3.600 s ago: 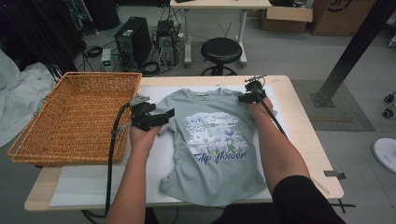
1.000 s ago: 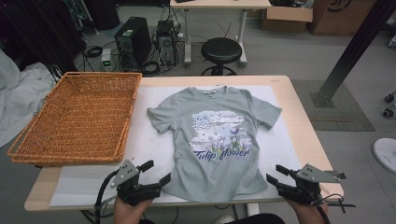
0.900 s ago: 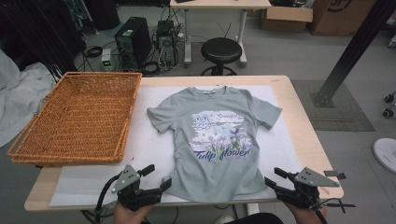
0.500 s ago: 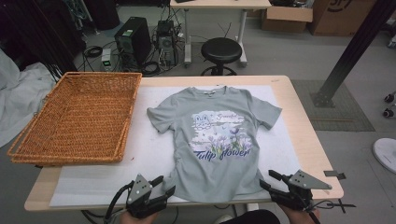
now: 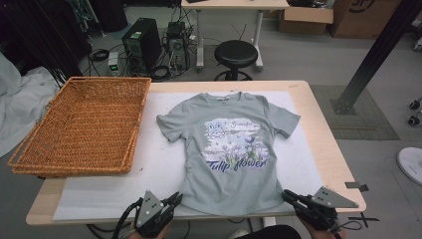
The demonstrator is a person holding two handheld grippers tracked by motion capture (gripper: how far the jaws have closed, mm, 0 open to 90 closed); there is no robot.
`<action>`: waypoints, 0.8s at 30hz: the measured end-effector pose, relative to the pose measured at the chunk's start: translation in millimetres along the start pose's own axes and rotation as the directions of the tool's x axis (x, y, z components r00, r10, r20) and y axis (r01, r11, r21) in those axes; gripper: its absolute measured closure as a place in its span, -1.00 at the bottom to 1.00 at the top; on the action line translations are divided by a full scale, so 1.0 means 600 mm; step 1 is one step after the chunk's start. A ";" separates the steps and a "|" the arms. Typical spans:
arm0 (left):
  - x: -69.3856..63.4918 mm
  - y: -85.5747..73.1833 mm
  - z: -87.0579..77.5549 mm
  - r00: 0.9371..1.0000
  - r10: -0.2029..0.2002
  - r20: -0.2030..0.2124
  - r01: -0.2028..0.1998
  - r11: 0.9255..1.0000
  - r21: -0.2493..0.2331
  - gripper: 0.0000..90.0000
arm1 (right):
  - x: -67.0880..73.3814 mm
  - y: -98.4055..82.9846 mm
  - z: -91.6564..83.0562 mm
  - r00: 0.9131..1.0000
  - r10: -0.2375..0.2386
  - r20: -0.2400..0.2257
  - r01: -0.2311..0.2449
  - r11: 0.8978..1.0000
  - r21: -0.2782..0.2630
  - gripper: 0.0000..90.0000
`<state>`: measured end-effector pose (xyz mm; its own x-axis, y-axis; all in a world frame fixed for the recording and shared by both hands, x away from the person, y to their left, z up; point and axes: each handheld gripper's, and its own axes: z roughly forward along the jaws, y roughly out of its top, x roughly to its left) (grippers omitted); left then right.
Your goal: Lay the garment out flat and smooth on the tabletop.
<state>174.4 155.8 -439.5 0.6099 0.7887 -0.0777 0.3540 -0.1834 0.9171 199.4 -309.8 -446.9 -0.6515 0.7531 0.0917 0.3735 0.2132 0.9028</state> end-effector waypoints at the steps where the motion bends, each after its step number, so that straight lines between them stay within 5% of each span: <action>1: -0.001 0.006 -0.006 1.000 0.002 0.000 -0.002 1.000 -0.009 0.90 | -0.002 0.006 -0.008 1.000 0.000 0.001 0.000 1.000 -0.013 0.84; 8: -0.017 0.025 -0.039 1.000 0.010 0.009 -0.009 0.998 -0.063 0.84 | -0.005 0.054 -0.086 0.999 0.001 0.035 0.003 0.992 -0.127 0.94; 10: -0.015 0.019 -0.040 1.000 -0.011 -0.017 0.010 0.998 -0.068 0.48 | -0.004 0.056 -0.095 0.999 -0.007 0.044 0.012 0.991 -0.130 0.92; 11: -0.012 0.015 -0.039 0.999 -0.024 -0.021 0.023 0.998 -0.058 0.31 | -0.004 0.054 -0.095 0.998 -0.017 0.057 0.024 0.992 -0.122 0.89; 17: -0.004 -0.011 -0.034 0.997 -0.061 -0.038 0.059 0.997 -0.053 0.14 | -0.009 0.030 -0.081 0.998 0.017 0.067 -0.009 0.994 -0.109 0.52; 24: -0.008 -0.011 -0.016 0.999 -0.040 -0.015 0.039 0.998 -0.055 0.10 | -0.012 0.015 -0.056 0.997 0.017 0.074 -0.011 0.996 -0.087 0.35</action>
<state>162.2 158.8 -441.3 0.5847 0.8040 -0.1087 0.3379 -0.1195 0.9336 185.6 -333.9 -425.2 -0.5940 0.8009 0.0759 0.3218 0.1501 0.9348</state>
